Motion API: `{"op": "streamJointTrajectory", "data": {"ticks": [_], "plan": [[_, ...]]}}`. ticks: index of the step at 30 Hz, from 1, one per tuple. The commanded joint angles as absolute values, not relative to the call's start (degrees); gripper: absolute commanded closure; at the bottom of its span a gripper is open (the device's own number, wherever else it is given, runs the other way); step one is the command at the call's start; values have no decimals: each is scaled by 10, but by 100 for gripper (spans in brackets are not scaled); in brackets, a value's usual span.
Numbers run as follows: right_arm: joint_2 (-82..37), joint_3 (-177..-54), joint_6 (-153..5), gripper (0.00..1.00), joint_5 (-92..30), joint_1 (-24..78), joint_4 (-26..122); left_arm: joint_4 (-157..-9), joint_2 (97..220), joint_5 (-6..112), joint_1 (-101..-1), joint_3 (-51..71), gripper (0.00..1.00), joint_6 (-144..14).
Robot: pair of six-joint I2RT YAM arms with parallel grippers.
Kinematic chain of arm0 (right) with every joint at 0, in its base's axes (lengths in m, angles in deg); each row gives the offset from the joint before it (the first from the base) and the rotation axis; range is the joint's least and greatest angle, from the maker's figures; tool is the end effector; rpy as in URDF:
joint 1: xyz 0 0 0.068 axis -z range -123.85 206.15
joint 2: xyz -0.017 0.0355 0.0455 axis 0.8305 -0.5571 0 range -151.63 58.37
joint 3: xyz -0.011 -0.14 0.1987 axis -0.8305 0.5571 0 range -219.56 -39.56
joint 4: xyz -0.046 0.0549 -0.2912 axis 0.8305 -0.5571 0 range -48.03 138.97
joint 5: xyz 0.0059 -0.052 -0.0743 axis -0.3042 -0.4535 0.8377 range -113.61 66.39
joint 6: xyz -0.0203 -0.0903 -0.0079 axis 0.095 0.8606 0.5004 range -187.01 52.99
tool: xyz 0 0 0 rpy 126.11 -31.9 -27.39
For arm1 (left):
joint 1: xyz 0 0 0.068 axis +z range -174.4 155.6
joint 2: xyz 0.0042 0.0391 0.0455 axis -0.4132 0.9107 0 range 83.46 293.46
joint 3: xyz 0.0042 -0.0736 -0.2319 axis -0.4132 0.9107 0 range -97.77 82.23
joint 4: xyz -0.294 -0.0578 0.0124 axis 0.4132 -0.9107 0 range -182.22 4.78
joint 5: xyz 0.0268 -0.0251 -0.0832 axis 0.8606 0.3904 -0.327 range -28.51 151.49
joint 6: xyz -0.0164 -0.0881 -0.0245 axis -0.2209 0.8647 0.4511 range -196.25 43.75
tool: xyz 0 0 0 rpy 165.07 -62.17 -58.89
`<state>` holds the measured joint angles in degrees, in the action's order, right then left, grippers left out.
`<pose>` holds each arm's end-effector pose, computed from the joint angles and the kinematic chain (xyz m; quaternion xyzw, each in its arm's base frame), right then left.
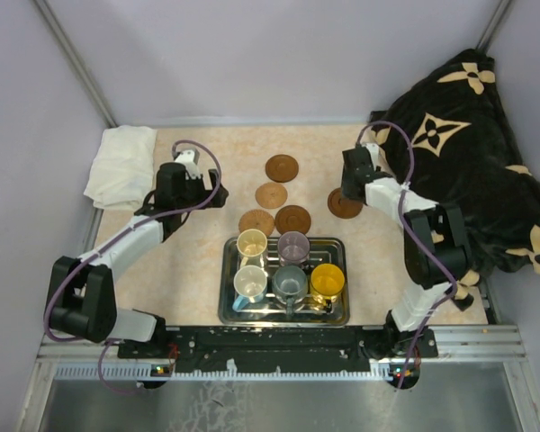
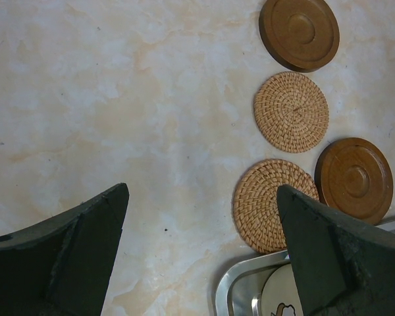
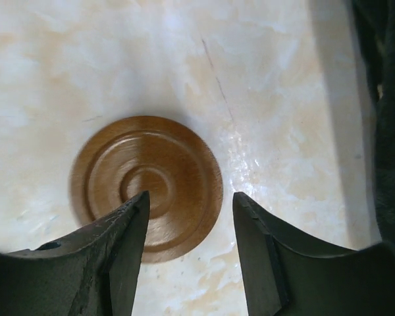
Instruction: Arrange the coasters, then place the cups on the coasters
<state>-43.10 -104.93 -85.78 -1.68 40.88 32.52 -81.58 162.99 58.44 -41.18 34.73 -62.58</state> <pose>0.4179 0.0817 0.1020 0.0894 0.9275 -0.0800 0.3541 0.3723 -0.1168 0.1675 0.0369 0.8579 -0.1565 0.4880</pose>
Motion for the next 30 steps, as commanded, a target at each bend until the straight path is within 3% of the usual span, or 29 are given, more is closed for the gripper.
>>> {"op": "streamJointTrajectory", "data": {"ticks": [1,11,19,25,30], "plan": [[-340,-1075,-816,46,-39,373,325,-814,1617,587,-415,356,0,-627],[-358,-1063,-801,48,-174,298,321,-814,1609,593,-415,367,1,-620],[-427,-1090,-774,45,-167,269,298,-815,1608,595,-415,370,0,-616],[-448,-1083,-778,31,-167,245,315,-820,1615,589,-415,361,0,-614],[-448,-1075,-791,28,-174,243,329,-828,1620,588,-415,354,0,-614]]}}
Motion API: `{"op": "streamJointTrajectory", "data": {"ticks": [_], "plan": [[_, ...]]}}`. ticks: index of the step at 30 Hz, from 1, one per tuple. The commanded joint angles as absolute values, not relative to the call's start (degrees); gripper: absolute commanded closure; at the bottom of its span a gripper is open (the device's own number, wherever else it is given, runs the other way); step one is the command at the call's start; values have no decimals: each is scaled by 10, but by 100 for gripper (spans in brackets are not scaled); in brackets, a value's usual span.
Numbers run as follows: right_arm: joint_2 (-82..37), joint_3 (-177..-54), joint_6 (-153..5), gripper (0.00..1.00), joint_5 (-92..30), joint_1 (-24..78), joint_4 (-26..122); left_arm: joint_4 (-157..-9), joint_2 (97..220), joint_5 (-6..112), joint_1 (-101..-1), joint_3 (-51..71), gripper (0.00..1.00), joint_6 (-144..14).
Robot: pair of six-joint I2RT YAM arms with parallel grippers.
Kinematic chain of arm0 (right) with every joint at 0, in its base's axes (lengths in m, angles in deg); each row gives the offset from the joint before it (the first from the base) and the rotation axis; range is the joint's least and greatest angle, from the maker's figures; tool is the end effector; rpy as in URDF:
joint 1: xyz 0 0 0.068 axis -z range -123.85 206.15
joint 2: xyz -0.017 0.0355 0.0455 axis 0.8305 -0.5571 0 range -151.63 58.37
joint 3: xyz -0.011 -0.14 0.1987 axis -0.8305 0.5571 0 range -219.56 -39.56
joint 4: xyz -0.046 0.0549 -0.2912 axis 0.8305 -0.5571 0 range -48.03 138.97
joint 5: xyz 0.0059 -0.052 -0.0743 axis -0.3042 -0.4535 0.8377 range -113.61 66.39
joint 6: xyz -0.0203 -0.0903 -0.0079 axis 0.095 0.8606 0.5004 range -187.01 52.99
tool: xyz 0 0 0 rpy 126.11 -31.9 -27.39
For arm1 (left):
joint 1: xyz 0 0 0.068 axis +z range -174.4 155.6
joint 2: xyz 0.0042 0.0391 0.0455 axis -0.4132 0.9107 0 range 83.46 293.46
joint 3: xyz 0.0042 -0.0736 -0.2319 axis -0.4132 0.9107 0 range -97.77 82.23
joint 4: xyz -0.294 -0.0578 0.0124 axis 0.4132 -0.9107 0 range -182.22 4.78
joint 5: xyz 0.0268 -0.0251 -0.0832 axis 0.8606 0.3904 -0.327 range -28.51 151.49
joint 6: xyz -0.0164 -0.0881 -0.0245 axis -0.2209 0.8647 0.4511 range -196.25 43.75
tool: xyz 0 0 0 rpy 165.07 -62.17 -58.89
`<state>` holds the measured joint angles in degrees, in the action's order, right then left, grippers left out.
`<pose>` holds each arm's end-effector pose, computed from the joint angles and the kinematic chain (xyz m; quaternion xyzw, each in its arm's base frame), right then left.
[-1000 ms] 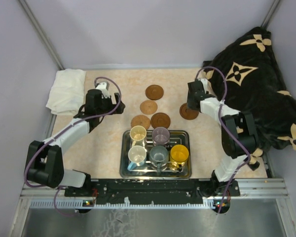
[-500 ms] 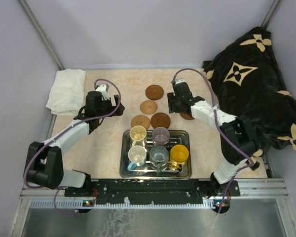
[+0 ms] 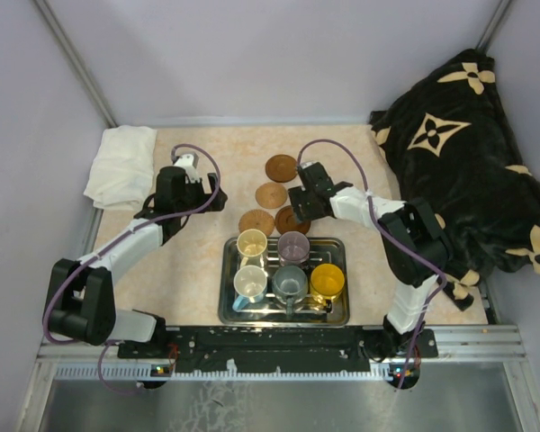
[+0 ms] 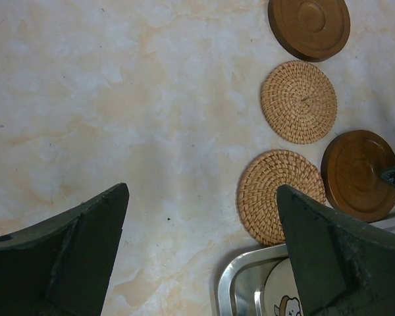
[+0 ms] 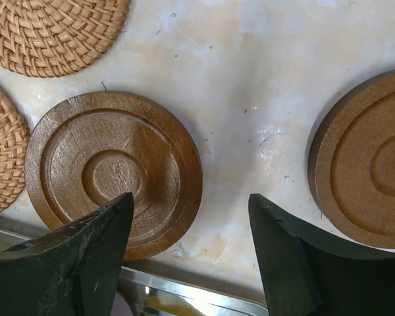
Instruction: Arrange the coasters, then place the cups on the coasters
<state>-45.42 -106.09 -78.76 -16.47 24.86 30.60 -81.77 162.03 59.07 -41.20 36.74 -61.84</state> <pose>0.3710 0.2133 0.0853 -0.1437 0.9428 0.0529 0.2962 0.3655 -0.1139 0.1588 0.0286 0.8638 -0.1528 0.4793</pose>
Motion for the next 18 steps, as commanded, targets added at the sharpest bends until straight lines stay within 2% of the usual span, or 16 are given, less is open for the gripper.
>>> {"op": "streamJointTrajectory", "data": {"ticks": [1,14,16,18], "plan": [[-450,-1076,-790,28,-177,243,329,-828,1619,589,-415,353,0,-614],[-510,-1101,-783,41,-150,229,303,-829,1622,596,-415,350,0,-612],[-522,-1107,-788,48,-137,229,300,-829,1623,596,-415,350,0,-613],[-533,-1115,-797,60,-117,228,292,-830,1624,596,-415,352,0,-614]]}}
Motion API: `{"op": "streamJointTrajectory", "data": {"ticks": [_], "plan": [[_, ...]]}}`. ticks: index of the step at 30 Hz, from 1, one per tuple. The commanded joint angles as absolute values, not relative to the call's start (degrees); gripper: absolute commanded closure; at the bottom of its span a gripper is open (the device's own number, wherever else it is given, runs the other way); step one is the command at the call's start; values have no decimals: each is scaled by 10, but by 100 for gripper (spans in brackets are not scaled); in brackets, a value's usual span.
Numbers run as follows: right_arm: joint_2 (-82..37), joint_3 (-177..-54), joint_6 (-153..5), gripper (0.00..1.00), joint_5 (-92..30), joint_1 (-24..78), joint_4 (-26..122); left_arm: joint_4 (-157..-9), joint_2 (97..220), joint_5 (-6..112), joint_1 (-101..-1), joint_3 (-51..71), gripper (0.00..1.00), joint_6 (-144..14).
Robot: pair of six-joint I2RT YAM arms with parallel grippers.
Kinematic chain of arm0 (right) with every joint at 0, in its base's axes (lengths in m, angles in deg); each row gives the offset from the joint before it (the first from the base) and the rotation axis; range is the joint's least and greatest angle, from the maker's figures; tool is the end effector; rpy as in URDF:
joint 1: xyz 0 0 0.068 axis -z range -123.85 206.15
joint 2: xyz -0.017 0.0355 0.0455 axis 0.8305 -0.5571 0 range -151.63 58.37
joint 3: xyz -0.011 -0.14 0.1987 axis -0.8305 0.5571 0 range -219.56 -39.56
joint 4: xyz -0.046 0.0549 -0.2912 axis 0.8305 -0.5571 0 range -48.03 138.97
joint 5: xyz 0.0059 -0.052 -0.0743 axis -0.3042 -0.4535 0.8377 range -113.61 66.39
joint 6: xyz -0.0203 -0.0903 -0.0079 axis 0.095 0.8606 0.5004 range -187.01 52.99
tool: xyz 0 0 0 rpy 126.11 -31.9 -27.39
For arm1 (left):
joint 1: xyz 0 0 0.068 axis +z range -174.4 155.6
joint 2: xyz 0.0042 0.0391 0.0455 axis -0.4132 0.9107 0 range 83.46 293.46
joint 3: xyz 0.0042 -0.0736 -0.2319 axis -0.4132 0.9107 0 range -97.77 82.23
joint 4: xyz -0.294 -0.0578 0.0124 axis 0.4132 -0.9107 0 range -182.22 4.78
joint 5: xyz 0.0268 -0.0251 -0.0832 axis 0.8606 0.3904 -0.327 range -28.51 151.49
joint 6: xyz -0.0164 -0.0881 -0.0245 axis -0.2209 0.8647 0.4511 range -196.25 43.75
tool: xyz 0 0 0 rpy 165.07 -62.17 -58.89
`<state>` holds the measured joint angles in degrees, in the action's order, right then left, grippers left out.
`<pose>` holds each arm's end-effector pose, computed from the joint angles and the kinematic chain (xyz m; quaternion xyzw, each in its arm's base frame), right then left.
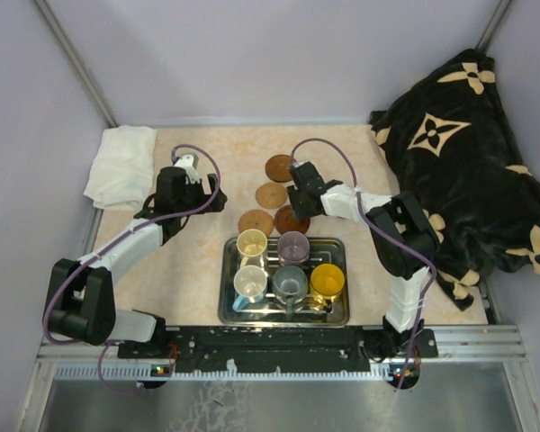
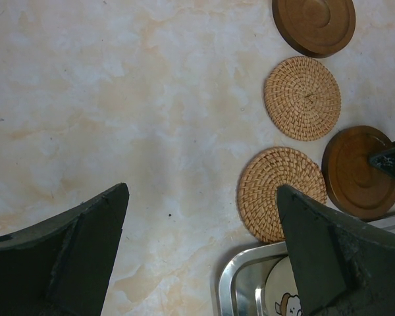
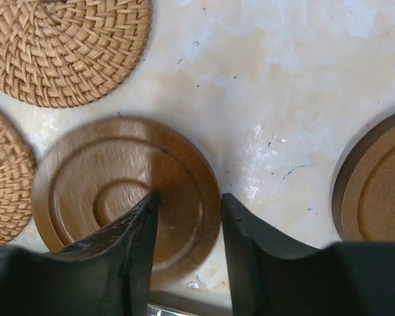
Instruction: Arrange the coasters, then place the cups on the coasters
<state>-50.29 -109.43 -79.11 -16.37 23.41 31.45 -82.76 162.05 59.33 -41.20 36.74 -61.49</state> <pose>0.3774 0.2301 0.0718 -0.1531 0.9430 0.0545 0.2904 0.3643 -0.1132 0.1563 0.0248 0.8683 -0.1504 0.4720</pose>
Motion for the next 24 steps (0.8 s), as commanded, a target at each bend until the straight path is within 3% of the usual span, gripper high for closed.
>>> {"op": "streamJointTrajectory", "data": {"ticks": [1,9,24], "plan": [[-536,-1120,-802,64,-103,228,289,-830,1623,597,-415,351,1,-614],[-554,-1149,-816,69,-22,236,257,-829,1626,602,-415,353,0,-618],[-554,-1161,-822,70,-18,290,253,-828,1634,596,-415,352,0,-616]]}}
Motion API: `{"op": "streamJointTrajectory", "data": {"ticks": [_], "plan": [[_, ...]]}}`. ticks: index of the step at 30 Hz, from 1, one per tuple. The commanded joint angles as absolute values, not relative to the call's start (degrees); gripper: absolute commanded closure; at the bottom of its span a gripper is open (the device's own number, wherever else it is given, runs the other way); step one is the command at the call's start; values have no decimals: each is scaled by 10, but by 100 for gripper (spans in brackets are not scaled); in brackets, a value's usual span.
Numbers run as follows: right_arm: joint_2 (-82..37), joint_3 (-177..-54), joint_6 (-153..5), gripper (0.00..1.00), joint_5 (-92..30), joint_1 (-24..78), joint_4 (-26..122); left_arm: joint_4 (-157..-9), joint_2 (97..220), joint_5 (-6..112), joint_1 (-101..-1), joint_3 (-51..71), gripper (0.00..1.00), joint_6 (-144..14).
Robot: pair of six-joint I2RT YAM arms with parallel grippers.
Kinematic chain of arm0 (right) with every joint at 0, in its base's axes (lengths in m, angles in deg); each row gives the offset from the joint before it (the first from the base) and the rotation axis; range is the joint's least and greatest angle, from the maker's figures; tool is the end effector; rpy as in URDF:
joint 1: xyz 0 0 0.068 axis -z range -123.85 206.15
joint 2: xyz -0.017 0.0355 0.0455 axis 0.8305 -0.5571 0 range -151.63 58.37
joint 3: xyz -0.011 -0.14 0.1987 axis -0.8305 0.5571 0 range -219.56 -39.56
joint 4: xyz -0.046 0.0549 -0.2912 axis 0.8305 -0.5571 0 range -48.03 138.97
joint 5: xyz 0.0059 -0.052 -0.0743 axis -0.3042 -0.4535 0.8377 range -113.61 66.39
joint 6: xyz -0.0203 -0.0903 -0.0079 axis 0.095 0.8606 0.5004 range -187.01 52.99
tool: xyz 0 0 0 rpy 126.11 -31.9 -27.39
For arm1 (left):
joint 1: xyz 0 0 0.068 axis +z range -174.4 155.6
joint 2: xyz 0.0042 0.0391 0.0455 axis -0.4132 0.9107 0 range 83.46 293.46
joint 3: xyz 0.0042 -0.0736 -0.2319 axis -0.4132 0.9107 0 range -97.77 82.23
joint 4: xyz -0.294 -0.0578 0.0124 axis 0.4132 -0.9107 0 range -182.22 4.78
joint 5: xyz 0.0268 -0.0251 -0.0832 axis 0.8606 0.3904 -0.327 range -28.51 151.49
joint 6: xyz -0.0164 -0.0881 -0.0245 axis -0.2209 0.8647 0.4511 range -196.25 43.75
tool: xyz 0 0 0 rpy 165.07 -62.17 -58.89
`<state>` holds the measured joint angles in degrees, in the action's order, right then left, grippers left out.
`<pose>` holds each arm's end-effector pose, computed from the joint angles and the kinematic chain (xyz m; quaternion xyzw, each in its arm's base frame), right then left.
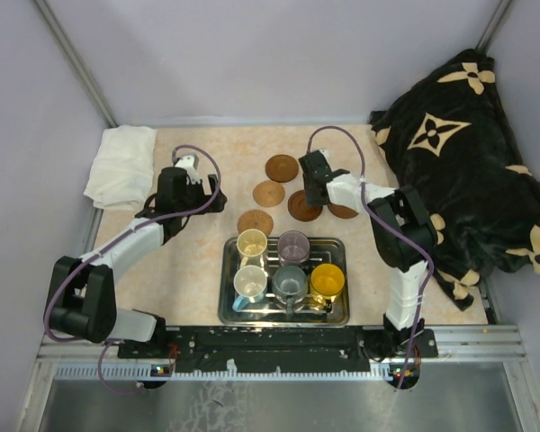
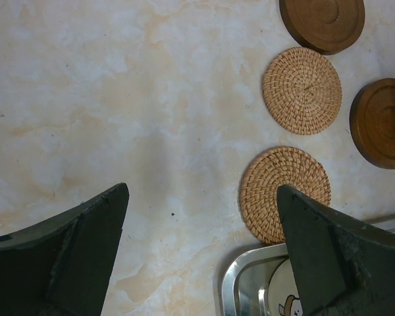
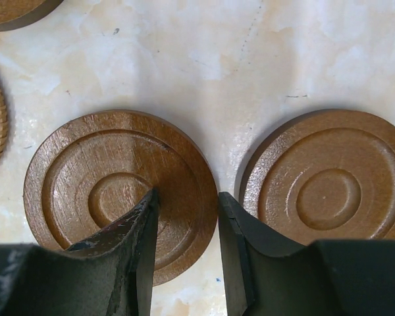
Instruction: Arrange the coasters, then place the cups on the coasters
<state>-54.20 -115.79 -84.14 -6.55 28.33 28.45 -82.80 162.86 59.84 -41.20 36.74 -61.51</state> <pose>0.4177 0.1926 0.0791 -0.0462 0.9477 -0.0235 0.3150 0.3650 -0.1126 0.1511 0.0227 0.8721 -0.1449 0.4669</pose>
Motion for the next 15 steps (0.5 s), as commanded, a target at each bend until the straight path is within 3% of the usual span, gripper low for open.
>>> {"op": "streamJointTrajectory", "data": {"ticks": [1,9,15], "plan": [[-556,-1163,-821,70,-16,290,252,-828,1635,596,-415,352,0,-616],[-564,-1177,-816,68,-10,298,248,-829,1634,596,-415,353,0,-618],[-554,-1177,-815,56,-28,298,256,-829,1634,597,-415,356,1,-618]]}}
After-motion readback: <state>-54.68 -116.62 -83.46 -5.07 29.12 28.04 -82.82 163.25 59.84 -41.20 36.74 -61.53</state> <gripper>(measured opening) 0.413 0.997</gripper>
